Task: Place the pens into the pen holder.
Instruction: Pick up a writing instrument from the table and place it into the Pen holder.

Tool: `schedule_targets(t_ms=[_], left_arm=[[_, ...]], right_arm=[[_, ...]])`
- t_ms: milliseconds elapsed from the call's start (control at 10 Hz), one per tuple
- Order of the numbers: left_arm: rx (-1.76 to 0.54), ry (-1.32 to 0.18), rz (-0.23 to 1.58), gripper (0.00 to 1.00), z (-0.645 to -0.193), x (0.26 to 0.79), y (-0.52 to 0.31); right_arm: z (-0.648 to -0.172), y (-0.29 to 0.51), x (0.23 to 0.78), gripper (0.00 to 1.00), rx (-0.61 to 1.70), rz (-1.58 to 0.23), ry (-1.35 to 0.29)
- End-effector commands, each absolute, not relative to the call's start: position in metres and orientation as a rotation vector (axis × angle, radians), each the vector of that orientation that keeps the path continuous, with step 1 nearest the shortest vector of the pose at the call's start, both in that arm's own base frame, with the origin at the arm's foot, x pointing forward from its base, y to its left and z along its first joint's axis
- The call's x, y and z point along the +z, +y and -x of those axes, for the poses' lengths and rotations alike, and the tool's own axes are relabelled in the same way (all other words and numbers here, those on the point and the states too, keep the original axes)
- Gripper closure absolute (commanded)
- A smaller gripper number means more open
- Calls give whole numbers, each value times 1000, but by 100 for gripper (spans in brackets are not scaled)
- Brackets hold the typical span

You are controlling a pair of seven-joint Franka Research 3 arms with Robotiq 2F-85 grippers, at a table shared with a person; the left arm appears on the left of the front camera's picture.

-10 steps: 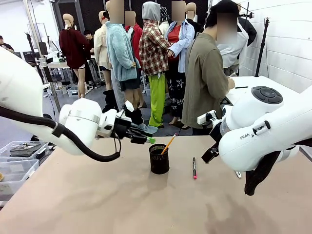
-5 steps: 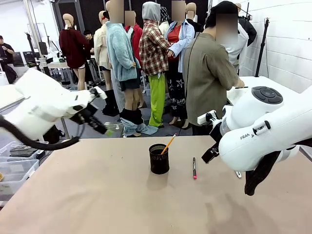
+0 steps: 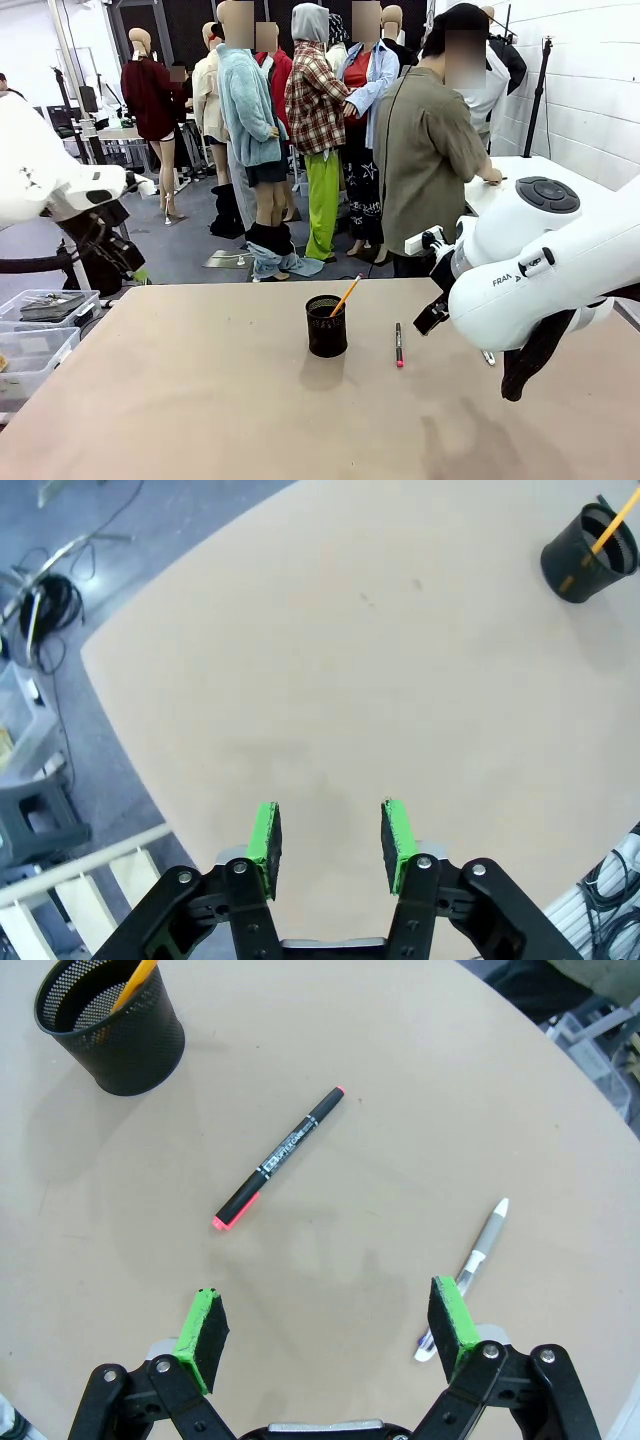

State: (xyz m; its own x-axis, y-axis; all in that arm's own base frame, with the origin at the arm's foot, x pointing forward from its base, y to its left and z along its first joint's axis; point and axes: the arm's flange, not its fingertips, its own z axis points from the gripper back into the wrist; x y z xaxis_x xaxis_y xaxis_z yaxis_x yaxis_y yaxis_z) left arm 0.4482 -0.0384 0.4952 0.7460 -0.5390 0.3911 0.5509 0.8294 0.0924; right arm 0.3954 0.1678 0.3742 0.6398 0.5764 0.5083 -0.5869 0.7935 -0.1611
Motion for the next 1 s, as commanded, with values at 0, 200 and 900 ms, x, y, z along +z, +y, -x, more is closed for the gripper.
schedule_targets(t_ms=[0,200,900], left_arm=[[-545,-442,57,46,-440,487,-39],[-596,-419,30,46,-448,495,-38],[-596,-419,30,46,-448,495,-38]], right_arm=[[-395,168,374,0,664,-20,-572],[-395,168,374,0,664,-20,-572],[-443,149,392,0,451,93,-327]])
